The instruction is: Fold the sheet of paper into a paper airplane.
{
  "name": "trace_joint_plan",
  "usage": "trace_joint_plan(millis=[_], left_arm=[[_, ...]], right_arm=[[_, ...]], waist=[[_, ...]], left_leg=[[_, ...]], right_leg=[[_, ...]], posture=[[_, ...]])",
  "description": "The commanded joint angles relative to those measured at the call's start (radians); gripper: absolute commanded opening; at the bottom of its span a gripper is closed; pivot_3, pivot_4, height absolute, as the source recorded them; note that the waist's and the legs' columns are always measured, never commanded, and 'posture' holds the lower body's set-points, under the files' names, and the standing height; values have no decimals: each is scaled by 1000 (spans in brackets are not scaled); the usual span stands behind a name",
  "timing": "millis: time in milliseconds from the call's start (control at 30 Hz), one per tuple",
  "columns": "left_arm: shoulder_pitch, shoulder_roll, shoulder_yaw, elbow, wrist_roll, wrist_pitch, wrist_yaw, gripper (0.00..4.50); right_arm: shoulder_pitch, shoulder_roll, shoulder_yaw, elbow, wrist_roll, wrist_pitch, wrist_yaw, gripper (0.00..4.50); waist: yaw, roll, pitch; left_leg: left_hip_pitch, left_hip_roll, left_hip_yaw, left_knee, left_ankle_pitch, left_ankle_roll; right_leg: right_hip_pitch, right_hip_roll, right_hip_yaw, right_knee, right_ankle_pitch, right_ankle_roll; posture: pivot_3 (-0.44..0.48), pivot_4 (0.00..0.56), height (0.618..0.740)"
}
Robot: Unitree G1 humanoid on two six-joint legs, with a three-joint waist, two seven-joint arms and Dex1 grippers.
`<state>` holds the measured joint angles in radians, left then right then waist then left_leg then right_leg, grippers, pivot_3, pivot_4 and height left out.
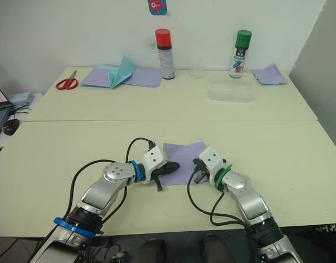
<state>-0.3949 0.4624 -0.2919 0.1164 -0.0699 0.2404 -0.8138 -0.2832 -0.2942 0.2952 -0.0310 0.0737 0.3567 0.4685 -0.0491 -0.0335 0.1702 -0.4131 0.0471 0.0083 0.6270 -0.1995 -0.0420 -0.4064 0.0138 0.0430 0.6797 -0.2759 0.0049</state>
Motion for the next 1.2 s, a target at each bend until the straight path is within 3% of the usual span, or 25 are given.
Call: trace_joint_plan(millis=[33,400,667,900,1100,1200], left_arm=[[34,10,16,50,30,10,28,0],[9,-80,47,112,26,22,122,0],[6,-99,3,122,57,50,107,0],[5,-82,-42,155,121,-30,92,0],[-4,-94,-41,173,131,-48,93,0],[-6,-94,-45,176,133,-53,85,0]], right_arm=[[3,15,9,9,-17,-17,9,17],[-9,37,23,29,-53,-3,37,17],[-13,69,-45,-8,-3,40,30,17],[-52,65,-127,-120,52,114,23,2202],[-111,99,-182,-57,52,152,-54,4423],[-135,101,-184,1,48,182,-58,4466]], waist=[[0,0,0],[0,-1,-1],[1,-1,-2],[12,-1,-2],[17,-1,-2],[17,-1,-2]], left_leg=[[0,0,0,0,0,0],[2,0,0,0,0,0],[3,0,0,0,0,0],[3,0,1,0,0,0],[3,0,2,0,0,0],[3,0,2,0,0,0]], right_leg=[[0,0,0,0,0,0],[2,0,1,1,0,0],[3,0,0,1,0,1],[3,0,1,0,0,1],[2,-1,1,0,0,1],[2,-1,1,0,0,1]], posture=[[0,150,740],[0,150,740],[0,150,740],[0,150,740],[0,150,740],[0,150,740]])
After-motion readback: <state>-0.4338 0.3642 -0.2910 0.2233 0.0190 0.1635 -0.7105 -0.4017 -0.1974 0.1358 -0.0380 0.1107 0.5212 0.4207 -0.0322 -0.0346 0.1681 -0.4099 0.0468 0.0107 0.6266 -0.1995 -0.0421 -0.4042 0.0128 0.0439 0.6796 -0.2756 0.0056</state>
